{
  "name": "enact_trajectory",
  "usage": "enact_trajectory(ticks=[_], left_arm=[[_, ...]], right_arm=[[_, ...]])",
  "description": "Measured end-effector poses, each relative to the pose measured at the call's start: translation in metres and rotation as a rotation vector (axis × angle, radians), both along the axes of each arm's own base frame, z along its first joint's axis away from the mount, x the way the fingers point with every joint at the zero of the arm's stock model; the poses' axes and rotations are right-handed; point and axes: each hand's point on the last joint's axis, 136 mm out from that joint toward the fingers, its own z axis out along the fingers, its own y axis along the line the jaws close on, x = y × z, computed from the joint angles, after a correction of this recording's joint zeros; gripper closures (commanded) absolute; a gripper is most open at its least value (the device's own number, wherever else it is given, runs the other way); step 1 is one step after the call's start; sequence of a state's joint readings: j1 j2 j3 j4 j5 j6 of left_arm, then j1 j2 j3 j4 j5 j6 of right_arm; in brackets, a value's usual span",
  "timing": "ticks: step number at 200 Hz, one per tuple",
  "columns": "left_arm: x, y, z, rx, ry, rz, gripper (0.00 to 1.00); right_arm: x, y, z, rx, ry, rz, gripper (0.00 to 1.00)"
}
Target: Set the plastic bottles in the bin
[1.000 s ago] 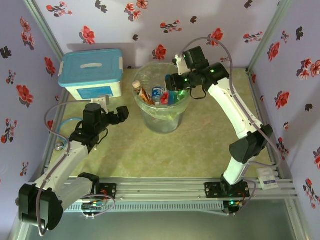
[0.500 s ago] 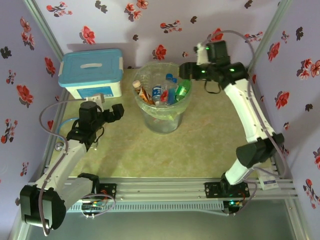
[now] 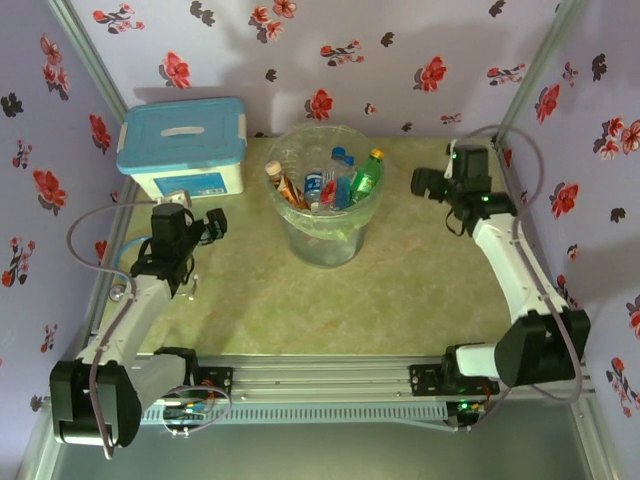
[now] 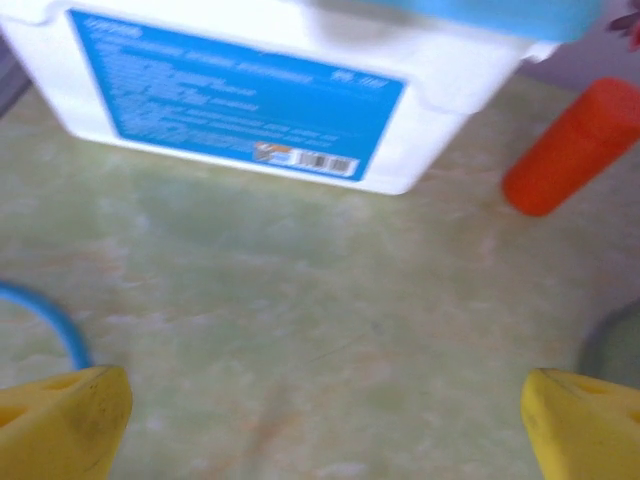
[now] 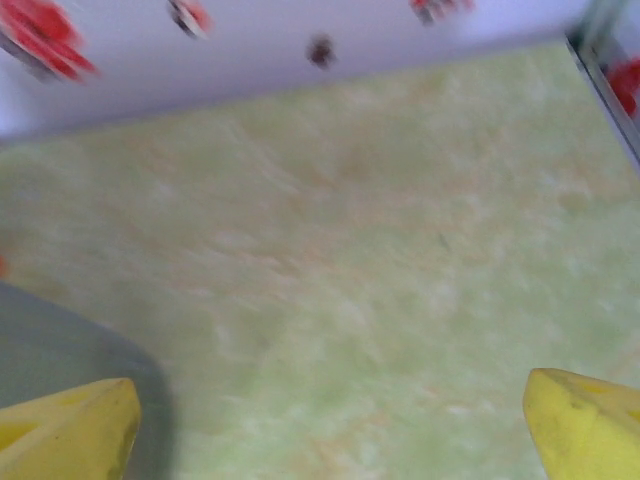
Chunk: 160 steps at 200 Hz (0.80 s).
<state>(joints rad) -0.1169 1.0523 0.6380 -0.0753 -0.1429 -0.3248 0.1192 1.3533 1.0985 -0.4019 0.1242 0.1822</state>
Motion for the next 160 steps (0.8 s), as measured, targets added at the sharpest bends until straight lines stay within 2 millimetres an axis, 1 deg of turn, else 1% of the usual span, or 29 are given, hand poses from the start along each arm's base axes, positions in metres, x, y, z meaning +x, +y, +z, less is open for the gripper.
enact_trajectory(ticks=[9,21,30,43,63,87,105,118,125,138,160], left_arm=[[0.000,0.007,-0.010,0.028,0.020,0.022,0.00],[-0.002,0.016,-0.023,0.061,0.045,0.049,0.00],[-0.002,0.022,-0.032,0.082,0.064,0.065,0.00],[-0.002,0.030,-0.042,0.111,0.087,0.086,0.00],[0.003,0.038,-0.046,0.155,0.081,0.102,0.00],[0.011,0.044,-0.053,0.194,0.068,0.114,0.00],[0.015,0.049,-0.068,0.208,0.058,0.132,0.00],[0.014,0.052,-0.080,0.213,0.068,0.143,0.00],[0.014,0.054,-0.082,0.216,0.059,0.149,0.00],[0.017,0.056,-0.083,0.222,0.035,0.158,0.00],[0.025,0.057,-0.077,0.231,-0.003,0.164,0.00]], right_arm=[[0.000,-0.010,-0.025,-0.028,0.036,-0.036,0.01],[0.001,-0.023,-0.049,-0.058,0.061,-0.079,0.01],[0.002,-0.031,-0.062,-0.077,0.066,-0.105,0.01],[0.005,-0.040,-0.074,-0.104,0.053,-0.131,0.01],[0.010,-0.045,-0.088,-0.139,0.026,-0.142,0.01],[0.013,-0.053,-0.106,-0.180,-0.009,-0.166,0.01],[0.012,-0.055,-0.122,-0.196,-0.016,-0.167,0.01],[0.011,-0.055,-0.129,-0.198,-0.031,-0.165,0.01],[0.010,-0.055,-0.131,-0.199,-0.046,-0.162,0.01],[0.007,-0.055,-0.135,-0.200,-0.071,-0.159,0.01],[-0.003,-0.055,-0.140,-0.199,-0.115,-0.156,0.01]])
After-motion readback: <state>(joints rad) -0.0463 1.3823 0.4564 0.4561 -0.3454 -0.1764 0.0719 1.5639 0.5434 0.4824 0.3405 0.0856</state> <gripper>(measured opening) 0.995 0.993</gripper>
